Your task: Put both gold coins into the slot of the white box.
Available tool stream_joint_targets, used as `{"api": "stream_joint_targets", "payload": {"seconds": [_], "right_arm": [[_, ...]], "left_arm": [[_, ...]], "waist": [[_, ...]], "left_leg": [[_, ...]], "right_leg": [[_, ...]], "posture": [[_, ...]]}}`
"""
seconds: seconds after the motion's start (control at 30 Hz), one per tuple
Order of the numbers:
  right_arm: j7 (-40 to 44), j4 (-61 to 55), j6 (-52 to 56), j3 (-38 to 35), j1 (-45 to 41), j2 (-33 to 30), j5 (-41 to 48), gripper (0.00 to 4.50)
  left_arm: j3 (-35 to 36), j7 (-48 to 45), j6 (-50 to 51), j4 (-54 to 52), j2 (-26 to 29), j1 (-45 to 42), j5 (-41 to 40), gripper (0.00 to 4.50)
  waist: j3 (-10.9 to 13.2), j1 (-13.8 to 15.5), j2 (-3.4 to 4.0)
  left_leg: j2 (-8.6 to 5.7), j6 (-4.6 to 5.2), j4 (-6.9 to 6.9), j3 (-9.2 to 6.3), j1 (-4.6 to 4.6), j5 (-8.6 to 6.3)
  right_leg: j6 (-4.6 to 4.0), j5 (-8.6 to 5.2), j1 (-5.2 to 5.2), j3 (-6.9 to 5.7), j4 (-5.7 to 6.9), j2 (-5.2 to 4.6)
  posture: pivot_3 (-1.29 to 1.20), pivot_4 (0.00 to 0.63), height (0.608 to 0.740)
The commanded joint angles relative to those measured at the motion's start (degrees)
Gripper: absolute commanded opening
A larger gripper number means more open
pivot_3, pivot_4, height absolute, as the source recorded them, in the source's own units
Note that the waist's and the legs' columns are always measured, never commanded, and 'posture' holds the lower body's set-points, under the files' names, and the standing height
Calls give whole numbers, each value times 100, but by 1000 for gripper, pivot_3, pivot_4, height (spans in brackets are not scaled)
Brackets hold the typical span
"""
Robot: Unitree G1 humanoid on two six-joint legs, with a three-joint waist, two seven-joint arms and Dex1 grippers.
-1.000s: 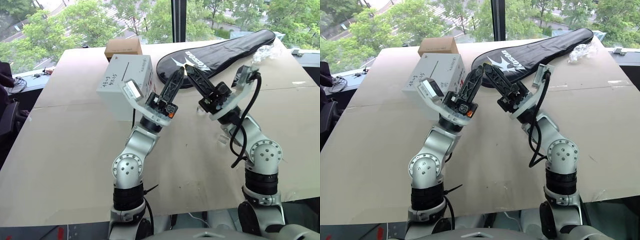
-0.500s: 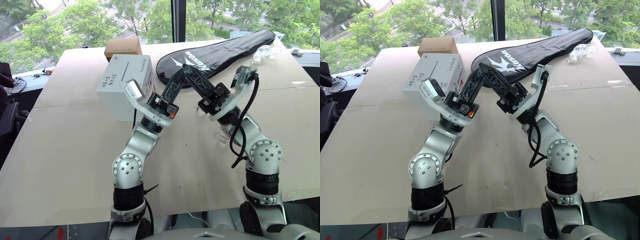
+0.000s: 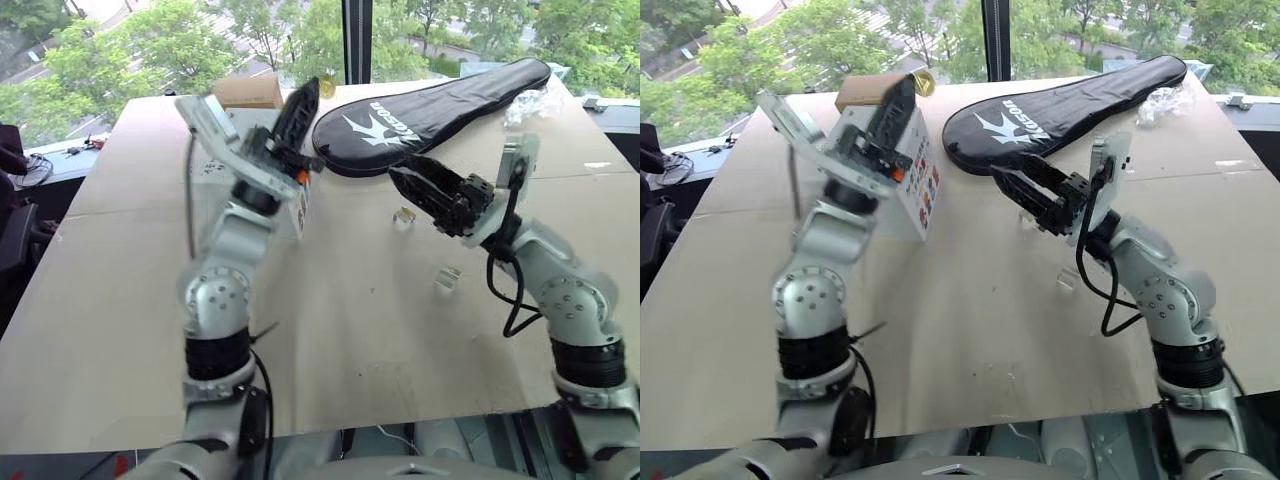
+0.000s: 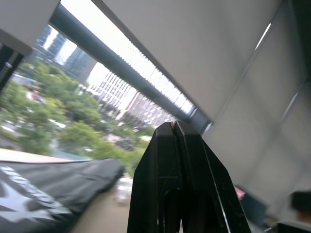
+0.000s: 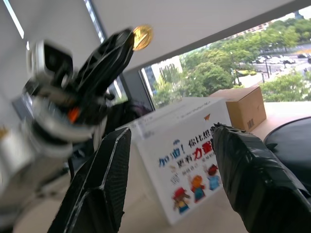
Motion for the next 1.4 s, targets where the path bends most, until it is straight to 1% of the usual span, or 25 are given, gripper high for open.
{"api": "stream_joint_targets", "payload": {"seconds": [0.03, 0.1, 0.17, 0.23, 0.27, 0.37, 0.57, 0.67, 0.77, 0.97, 1.27, 1.33, 1.37, 1.4], "right_arm": [[982, 66, -567, 171, -407, -433, -750, 2837], [1223, 227, -691, 186, -597, -545, -969, 2837], [1318, 333, -716, 132, -762, -497, -1028, 2837], [1412, 416, -771, 124, -886, -440, -1121, 2837], [1445, 443, -781, 122, -920, -411, -1154, 2837], [1534, 500, -775, 108, -947, -333, -1224, 2837], [1643, 595, -790, 82, -956, -235, -1374, 2837], [1639, 587, -779, 41, -967, -207, -1407, 2837], [1580, 529, -741, -27, -930, -200, -1405, 2837], [1533, 428, -709, -109, -825, -253, -1417, 2837], [1477, 395, -668, -220, -772, -287, -1439, 2837], [1474, 378, -654, -232, -757, -289, -1430, 3212], [1472, 373, -652, -236, -750, -291, -1430, 3212], [1469, 372, -647, -236, -748, -296, -1435, 3212]], "left_arm": [[225, 360, 148, -77, 631, -357, 755, 0], [233, 631, 418, -150, 1074, -439, 1243, 0], [103, 912, 807, -304, 1474, -365, 1782, 0], [39, 1269, 1535, -566, 1704, -233, 2006, 0], [76, 1405, 1770, -653, 1715, -206, 2063, 0], [299, 1754, 2354, -791, 1548, -195, 2113, 0], [393, 1668, 2862, -758, 1294, -132, 2042, 0], [246, 1447, 2933, -638, 1348, -124, 2130, 0], [272, 1316, 2978, -526, 1270, -93, 2119, 0], [205, 1264, 3085, -324, 1246, -25, 2346, 0], [262, 1123, 3103, -217, 1017, 19, 2433, 0], [212, 1065, 3057, -219, 1035, 8, 2502, 530], [171, 1027, 2971, -212, 1058, 1, 2567, 741], [138, 979, 2864, -201, 1071, -23, 2621, 1227]], "waist": [[0, 3, -1], [4, 5, -7], [7, 8, -12], [11, 25, -19], [15, 29, -25], [27, 71, -46], [31, 108, -52], [32, 106, -53], [32, 108, -53], [32, 104, -53], [32, 102, -53], [31, 104, -53], [31, 103, -53], [31, 103, -53]], "left_leg": [[0, 0, 0, 3, -1, 0], [0, 0, -2, 3, -1, 0], [2, 0, -4, 2, -1, 0], [2, 0, -5, 1, -2, 0], [2, 0, -5, 1, -2, 0], [2, 0, -2, -2, -5, 0], [2, -1, 1, -6, -5, 0], [2, -1, 1, -5, -5, 0], [2, -1, 1, -5, -5, 0], [2, -1, 1, -4, -5, 0], [2, -1, 4, -4, -4, 0], [2, -1, 5, -3, -4, 0], [2, -1, 6, -3, -4, 0], [2, -1, 6, -3, -4, 0]], "right_leg": [[0, 0, -2, 2, -1, 0], [0, 0, -2, 2, -4, 1], [0, 0, -4, 2, -4, 2], [0, 0, -4, 3, -4, 2], [0, 0, -4, 3, -4, 2], [0, 0, -5, -2, -3, 4], [-1, 0, -4, -7, 0, 3], [-1, 0, -5, -7, 0, 3], [-1, 1, -5, -7, 0, 2], [-1, 1, -5, -7, 1, 2], [-1, 1, -4, -6, 3, 1], [-1, 1, -4, -6, 4, 1], [-1, 1, -4, -6, 4, 1], [-1, 1, -4, -6, 5, 0]], "posture": [[0, 150, 740], [0, 150, 740], [0, 150, 740], [0, 150, 740], [0, 150, 740], [0, 150, 740], [0, 150, 740], [0, 150, 740], [0, 150, 740], [0, 150, 740], [0, 150, 740], [0, 150, 740], [0, 150, 740], [0, 150, 740]]}}
